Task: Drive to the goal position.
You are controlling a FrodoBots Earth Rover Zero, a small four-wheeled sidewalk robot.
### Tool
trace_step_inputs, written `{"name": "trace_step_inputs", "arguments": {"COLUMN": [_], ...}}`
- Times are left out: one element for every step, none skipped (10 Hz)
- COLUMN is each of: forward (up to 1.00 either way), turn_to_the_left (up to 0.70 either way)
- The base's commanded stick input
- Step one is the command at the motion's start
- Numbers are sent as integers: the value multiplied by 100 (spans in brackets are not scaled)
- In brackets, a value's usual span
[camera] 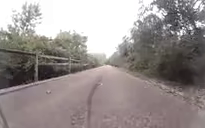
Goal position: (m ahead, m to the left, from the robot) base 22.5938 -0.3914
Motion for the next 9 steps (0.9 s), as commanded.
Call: {"name": "trace_step_inputs", "arguments": {"forward": [70,70,70,70,70,70,70,70,70], "turn_to_the_left": [2,4,5,4,2,2,0,0,0]}}
